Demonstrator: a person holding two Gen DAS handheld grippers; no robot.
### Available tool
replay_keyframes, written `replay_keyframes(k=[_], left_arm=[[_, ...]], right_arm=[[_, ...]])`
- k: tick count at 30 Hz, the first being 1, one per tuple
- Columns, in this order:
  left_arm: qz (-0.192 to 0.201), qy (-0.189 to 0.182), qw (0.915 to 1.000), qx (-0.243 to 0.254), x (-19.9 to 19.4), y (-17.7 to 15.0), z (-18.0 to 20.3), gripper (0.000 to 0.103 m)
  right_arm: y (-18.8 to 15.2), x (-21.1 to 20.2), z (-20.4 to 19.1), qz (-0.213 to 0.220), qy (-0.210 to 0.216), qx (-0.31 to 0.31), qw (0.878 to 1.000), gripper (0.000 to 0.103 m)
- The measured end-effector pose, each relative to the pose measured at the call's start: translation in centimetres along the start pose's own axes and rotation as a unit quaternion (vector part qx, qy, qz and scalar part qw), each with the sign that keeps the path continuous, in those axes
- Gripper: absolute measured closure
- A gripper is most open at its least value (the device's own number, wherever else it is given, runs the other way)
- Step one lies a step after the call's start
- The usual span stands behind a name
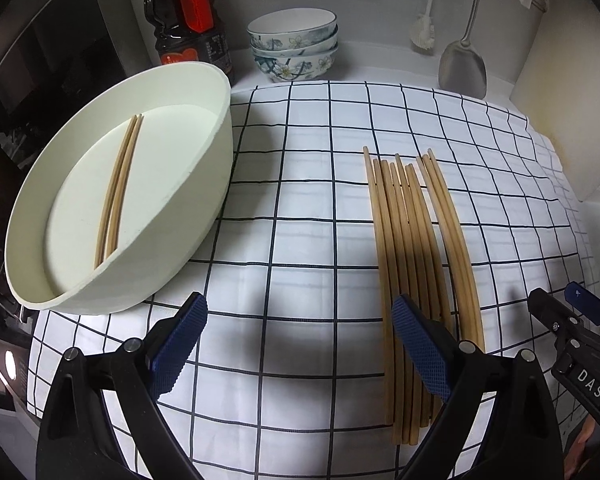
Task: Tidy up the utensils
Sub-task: 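Move the right gripper back over the chopsticks and grasp another chopstick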
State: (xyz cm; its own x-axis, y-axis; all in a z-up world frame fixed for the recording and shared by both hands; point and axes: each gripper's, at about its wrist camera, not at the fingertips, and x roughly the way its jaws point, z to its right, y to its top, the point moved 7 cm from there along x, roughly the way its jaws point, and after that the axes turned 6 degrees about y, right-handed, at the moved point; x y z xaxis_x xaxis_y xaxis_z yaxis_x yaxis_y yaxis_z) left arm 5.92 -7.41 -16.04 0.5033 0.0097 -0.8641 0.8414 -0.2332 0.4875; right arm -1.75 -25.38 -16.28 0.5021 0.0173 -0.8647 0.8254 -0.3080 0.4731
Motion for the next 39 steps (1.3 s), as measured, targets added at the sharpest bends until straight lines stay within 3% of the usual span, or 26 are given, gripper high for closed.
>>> replay_keyframes(k=[23, 39], left_arm=[[0.002, 0.001, 1.0, 0.001, 2.7, -0.2, 1.3, 0.011], [0.001, -0.001, 0.9999, -0.011, 2.8, -0.6, 0.9, 0.011]], right_arm=[[-0.3, 3.5, -0.1, -0.001, 0.026, 0.002, 1.0, 0.039], [-0.4, 4.1, -2.0, -0.003, 0.029, -0.041, 0.999, 0.039]])
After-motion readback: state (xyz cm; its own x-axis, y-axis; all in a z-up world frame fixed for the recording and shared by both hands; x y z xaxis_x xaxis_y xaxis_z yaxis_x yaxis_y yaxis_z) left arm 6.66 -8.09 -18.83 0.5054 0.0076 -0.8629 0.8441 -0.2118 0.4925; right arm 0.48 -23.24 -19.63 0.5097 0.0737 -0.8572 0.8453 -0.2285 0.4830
